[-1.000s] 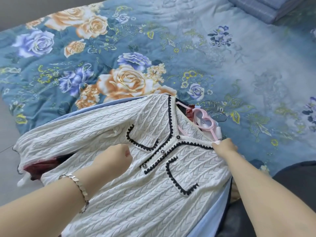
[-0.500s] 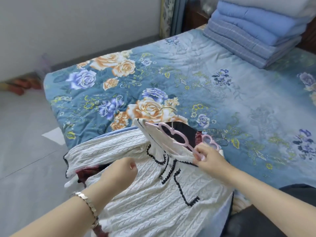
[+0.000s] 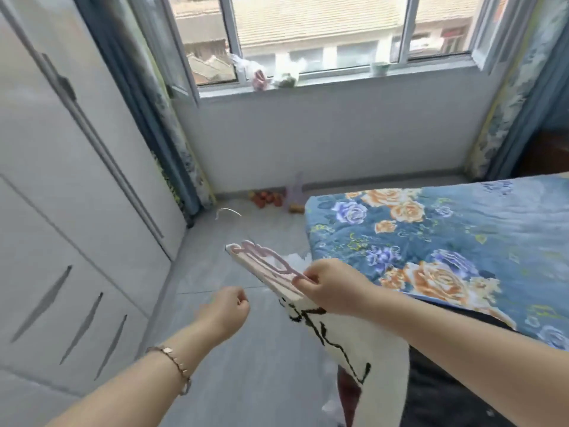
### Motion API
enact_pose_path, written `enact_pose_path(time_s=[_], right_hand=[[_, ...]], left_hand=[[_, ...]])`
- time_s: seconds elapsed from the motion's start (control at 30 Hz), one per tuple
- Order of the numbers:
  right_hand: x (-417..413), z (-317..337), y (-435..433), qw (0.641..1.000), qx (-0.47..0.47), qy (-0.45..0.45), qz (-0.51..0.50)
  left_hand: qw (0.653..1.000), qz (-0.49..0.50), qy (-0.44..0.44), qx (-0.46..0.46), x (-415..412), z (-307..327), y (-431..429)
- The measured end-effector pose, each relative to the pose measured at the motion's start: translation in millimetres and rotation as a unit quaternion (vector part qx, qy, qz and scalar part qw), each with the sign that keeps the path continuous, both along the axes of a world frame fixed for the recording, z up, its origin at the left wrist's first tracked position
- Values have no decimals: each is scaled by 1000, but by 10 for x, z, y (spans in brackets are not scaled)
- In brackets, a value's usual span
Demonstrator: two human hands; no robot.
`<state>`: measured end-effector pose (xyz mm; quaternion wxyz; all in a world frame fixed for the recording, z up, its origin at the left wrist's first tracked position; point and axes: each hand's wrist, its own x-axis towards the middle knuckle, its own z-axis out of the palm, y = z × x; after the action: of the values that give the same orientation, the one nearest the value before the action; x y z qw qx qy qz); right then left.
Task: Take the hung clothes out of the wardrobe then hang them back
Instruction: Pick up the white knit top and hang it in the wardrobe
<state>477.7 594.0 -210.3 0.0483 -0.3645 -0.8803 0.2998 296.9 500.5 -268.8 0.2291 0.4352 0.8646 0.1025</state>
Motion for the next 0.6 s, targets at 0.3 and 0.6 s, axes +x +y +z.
enact_pose_path(time_s=[0.3,0.6], right_hand=[[-1642,1047,-1403,986,-30,22,163],[-2650,1829,-2694,921,-54,60,381]], left_hand=[[980,186,51,45,-1319,1010,-2032],[882,443,148,65,-1497,1691,-3956]])
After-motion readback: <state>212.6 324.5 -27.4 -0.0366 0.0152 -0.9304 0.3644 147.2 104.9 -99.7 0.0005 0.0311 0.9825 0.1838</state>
